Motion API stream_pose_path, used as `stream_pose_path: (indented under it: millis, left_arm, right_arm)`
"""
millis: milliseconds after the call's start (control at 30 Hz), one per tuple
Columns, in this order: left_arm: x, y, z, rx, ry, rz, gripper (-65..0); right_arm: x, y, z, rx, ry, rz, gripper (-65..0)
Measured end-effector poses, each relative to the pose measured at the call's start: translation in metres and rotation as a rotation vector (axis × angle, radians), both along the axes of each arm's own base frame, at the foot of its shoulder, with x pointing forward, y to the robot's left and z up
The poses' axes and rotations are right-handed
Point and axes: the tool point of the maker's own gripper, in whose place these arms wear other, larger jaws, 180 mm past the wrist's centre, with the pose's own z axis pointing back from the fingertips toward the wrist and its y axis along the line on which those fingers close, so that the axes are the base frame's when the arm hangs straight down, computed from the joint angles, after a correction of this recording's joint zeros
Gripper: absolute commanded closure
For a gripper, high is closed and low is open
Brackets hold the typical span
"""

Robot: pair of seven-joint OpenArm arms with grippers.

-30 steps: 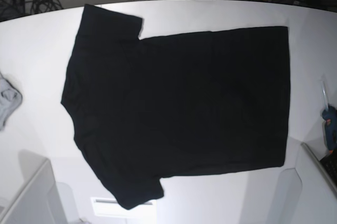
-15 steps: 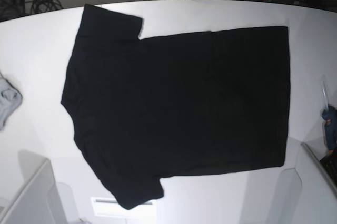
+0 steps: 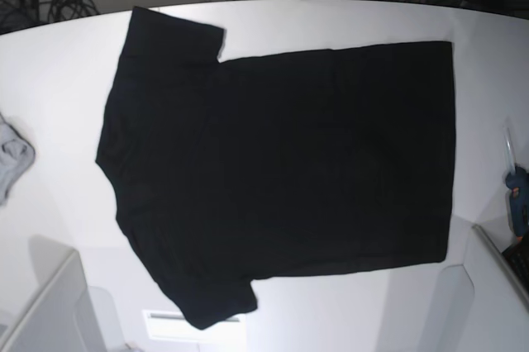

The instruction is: Fold the T-shirt properly

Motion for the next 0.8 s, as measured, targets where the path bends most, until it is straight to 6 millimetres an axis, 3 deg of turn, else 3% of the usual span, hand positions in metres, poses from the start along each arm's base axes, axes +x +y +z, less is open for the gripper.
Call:
stream_pose_path:
  millis: [67, 333, 500, 667, 800]
  left_arm:
    - [-0.008, 0.007, 0.003, 0.014, 0.008, 0.002, 0.0]
    - [-0.011, 0.03, 0.024, 0.038, -0.069, -0.036, 0.0]
    - [-0.02, 0.037, 0.043, 0.046, -0.092, -0.061, 0.0]
    - [-0.002, 0.03, 0.064, 0.034, -0.187, -0.04, 0.0]
    - [0.007, 0.061, 0.096, 0.11, -0.258, -0.005, 0.0]
  right_arm:
    - [-0.01, 0.0, 0.006, -0.001, 0.011, 0.002, 0.0]
    - [-0.001, 0.007, 0.037, 0.009, -0.103, 0.0, 0.0]
    - [-0.004, -0.02, 0.06, -0.055, -0.139, -0.077, 0.0]
    - [0.012, -0.045, 0.086, -0.112, -0.229, -0.108, 0.0]
    - [0.022, -0.063, 0.109, -0.156, -0.29, -0.117, 0.0]
